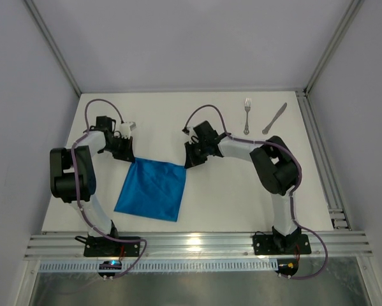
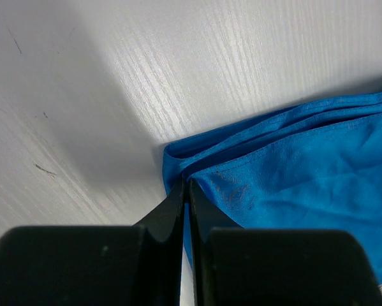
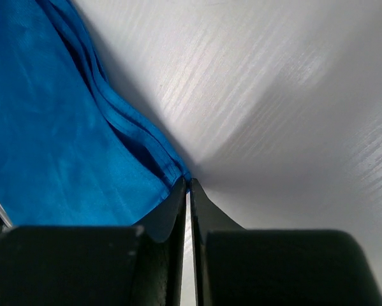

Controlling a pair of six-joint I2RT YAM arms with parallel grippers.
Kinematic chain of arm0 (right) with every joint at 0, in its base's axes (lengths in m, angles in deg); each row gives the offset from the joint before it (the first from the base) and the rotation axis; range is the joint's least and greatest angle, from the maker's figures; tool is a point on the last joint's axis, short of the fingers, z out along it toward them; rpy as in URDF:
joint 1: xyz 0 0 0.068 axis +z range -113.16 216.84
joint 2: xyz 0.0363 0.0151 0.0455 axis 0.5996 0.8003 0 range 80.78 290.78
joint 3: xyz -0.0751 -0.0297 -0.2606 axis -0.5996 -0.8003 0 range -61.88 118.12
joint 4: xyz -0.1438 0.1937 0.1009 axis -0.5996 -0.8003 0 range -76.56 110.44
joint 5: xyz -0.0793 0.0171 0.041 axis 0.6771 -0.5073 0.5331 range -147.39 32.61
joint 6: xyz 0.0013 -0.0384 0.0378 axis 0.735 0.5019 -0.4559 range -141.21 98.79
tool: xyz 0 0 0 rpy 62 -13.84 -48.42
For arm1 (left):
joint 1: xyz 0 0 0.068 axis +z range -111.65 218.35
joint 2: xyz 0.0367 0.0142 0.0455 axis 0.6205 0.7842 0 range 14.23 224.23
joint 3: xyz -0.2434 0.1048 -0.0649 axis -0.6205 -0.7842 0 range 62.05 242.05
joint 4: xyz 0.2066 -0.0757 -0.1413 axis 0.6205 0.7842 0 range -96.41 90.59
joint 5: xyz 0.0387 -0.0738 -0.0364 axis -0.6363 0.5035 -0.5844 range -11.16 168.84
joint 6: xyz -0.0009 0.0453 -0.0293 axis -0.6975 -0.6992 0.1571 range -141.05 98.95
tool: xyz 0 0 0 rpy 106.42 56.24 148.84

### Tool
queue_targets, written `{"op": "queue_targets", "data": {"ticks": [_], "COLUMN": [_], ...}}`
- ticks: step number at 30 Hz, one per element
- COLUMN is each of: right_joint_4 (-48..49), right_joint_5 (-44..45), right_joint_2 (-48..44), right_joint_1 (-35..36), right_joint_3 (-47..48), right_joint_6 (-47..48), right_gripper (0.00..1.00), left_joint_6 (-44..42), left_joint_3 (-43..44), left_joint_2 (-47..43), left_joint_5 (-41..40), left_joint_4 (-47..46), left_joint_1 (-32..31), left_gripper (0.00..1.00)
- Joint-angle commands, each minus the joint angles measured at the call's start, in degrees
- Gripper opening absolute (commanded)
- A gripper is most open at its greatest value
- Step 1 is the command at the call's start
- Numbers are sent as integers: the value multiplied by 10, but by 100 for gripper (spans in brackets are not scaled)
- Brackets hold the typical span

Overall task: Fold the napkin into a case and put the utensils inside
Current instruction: Smooth out the square-folded napkin at the center of the board.

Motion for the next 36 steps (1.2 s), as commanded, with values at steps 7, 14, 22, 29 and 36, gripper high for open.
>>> {"op": "queue_targets", "data": {"ticks": [7, 14, 22, 29, 36], "right_joint_4": [-7, 17, 42, 33, 25], "right_joint_5": [4, -12, -11, 18, 25], "right_joint_2": [-38, -29, -25, -12, -3], "right_joint_1": [-20, -10, 5, 16, 16], "right_joint_3": [11, -6, -23, -29, -15], "right_joint_6": [14, 2, -8, -8, -1], "right_gripper": [29, 43, 51, 48, 20], "left_joint_6": [32, 43, 52, 70, 72], "left_joint_3": [15, 12, 9, 5, 4], "left_joint_2": [2, -8, -11, -8, -5], "left_joint_5": [1, 4, 6, -2, -3], "left_joint_4": [-37, -47, -51, -64, -63], "left_joint_1": [-2, -2, -2, -1, -2], "left_gripper": [0, 0, 0, 0, 0]}}
